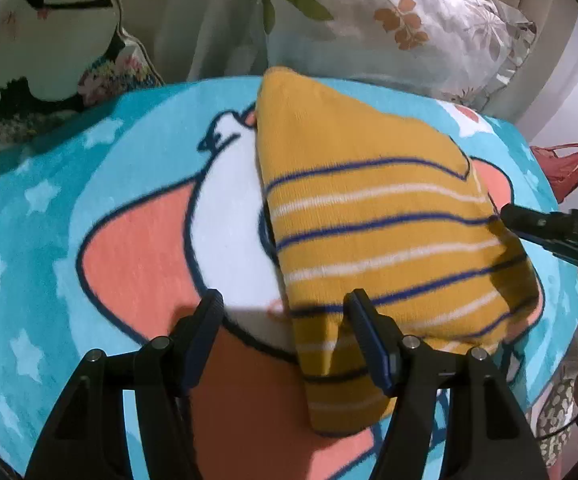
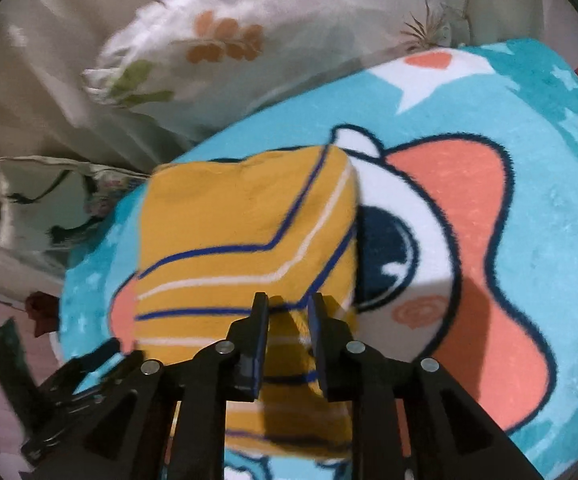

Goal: Fold small clothes

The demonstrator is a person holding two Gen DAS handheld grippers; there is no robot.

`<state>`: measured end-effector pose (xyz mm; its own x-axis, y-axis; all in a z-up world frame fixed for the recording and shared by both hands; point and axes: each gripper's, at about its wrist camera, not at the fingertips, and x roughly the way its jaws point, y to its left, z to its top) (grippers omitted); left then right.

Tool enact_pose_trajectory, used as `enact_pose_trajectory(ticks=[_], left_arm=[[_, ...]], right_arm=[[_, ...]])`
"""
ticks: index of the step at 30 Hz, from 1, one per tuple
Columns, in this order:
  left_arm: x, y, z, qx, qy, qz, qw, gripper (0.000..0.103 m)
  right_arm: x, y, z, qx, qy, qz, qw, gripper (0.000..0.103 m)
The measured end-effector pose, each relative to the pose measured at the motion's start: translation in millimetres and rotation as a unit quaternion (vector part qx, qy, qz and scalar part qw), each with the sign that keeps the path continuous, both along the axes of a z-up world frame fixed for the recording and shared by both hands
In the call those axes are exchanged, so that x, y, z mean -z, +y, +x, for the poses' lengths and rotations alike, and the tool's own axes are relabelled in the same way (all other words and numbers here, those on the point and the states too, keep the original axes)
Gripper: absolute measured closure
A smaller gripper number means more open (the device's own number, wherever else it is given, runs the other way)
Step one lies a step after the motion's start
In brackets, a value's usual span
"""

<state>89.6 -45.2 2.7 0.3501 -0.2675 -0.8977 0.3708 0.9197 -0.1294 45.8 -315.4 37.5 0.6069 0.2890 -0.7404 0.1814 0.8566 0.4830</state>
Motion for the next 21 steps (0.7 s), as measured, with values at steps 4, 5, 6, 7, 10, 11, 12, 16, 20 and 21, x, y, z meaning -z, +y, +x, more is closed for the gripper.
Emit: enact_pose_trajectory(ticks=[4,5,6,7,10,11,12,16,20,21], left_arm=[[11,2,-6,0.008,0.031,0.000,0.9995,0.039],[16,3,-8,0.009,0.043,0.000,0.9991,0.039],[19,3,-10,0.010,0.048,0.000,0.9988,0.039],[22,4,-12,0.013,0.054,0.002,0.9984,0.039],[26,4,-18,0.021,0.059,0.006,0.9981,0.039],[26,5,-19,0.022,0.059,0.006,0.9980,0.039],[26,5,-19,0.024,0.060,0.005,0.9979,0.039],[27,9,-22,0.028,0.062,0.003,0.9977,0.039],[28,10,-24,0.034,0.063,0.001,0.9975,0.039],[29,10,-24,0.035,0.062,0.000,0.9974,0.039]], right_arm=[[3,15,-17,-0.026,0.000,-0.014,1.000,0.074],[9,17,-17,-0.028,0.012,-0.024,0.999,0.074],[16,17,-14,-0.022,0.029,-0.041,0.999,0.074],[22,12,-18,-0.013,0.042,-0.054,0.998,0.074],[31,0,-27,0.026,0.058,-0.060,0.996,0.058],[27,-2,-32,0.032,0.052,-0.053,0.997,0.058],[23,-1,-38,0.036,0.044,-0.056,0.997,0.058],[10,6,-59,0.056,0.019,-0.066,0.996,0.058],[-3,39,-73,0.055,-0.016,-0.090,0.994,0.058],[-4,51,-71,0.037,-0.021,-0.088,0.995,0.058]])
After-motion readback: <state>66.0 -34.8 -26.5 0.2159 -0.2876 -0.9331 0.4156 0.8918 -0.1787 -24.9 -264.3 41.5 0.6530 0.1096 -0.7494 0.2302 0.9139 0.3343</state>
